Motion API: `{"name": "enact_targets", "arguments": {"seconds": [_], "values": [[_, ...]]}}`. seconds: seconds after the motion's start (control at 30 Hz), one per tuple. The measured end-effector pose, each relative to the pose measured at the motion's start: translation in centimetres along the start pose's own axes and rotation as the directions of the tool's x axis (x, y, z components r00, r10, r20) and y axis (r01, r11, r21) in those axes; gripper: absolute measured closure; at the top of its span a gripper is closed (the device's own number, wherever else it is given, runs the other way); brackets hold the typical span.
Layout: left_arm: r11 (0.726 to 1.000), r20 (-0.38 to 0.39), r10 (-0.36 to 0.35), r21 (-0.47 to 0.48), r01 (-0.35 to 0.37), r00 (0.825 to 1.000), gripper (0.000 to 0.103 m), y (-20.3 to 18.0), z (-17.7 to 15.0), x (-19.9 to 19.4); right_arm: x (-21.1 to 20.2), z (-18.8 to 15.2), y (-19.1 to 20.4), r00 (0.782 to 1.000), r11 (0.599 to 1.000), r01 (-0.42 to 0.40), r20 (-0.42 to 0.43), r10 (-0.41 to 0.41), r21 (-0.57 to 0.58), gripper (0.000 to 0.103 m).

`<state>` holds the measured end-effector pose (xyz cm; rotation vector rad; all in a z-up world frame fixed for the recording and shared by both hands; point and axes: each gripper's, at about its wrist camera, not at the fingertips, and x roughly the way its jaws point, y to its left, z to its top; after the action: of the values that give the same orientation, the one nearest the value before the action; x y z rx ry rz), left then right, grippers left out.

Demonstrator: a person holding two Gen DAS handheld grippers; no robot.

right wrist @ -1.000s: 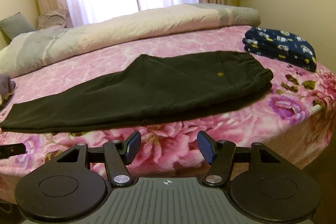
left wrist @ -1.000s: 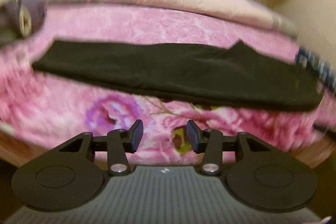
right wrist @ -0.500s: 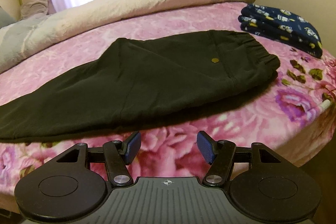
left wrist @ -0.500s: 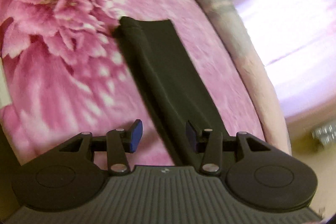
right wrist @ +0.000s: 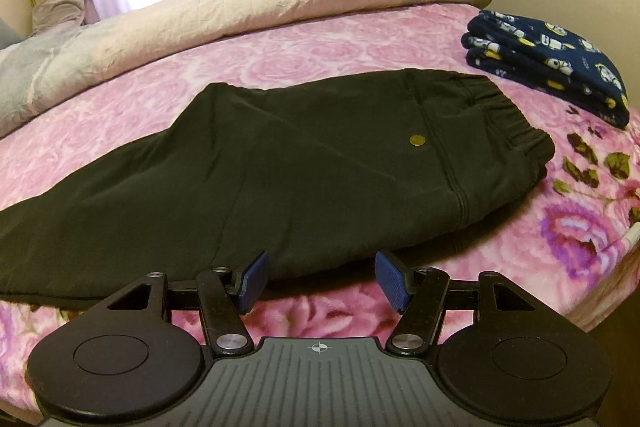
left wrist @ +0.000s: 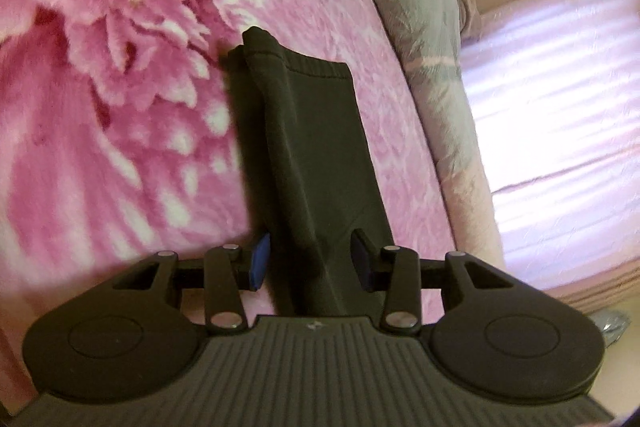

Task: Fold clothes

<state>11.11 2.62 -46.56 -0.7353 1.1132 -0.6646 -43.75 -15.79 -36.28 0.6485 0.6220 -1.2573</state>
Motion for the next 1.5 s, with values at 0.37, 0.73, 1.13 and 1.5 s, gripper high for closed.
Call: {"name": "enact_targets", "arguments": {"seconds": [0.37,0.73,1.13,1.5], "values": [[0.887,0.055,0.132,0.439,-0.142,0.990,0.095,-6.4,-1.3,0.0,0.6,-0.2,-1.5,1.000,1.000,0.014,-0.015,-0.014,0.017,0.041],[0.038,-0.216,-0.221,0.972,0.230,0.951,0.095,-20.5,-19.8,-4.0,-0.8,0.3,-4.7,0.998,0.990,0.018,0.064,-0.027,0.138,0.041],[-0.359,-0.395,0.063,0.848,0.390,0.917,0.092,-15.2,-32.9,0.4,3.1,-0.1,-7.5,0.865,0.624,-0.482,0.219,0.452,0.615,0.041],[-0.259,-0.445,0.055,0.859,0.443,0.894,0.090,-14.9,-31.5,0.0,6.3,0.8,-4.0,0.837,0.520,-0.429,0.109,0.536,0.739,0.041]]}}
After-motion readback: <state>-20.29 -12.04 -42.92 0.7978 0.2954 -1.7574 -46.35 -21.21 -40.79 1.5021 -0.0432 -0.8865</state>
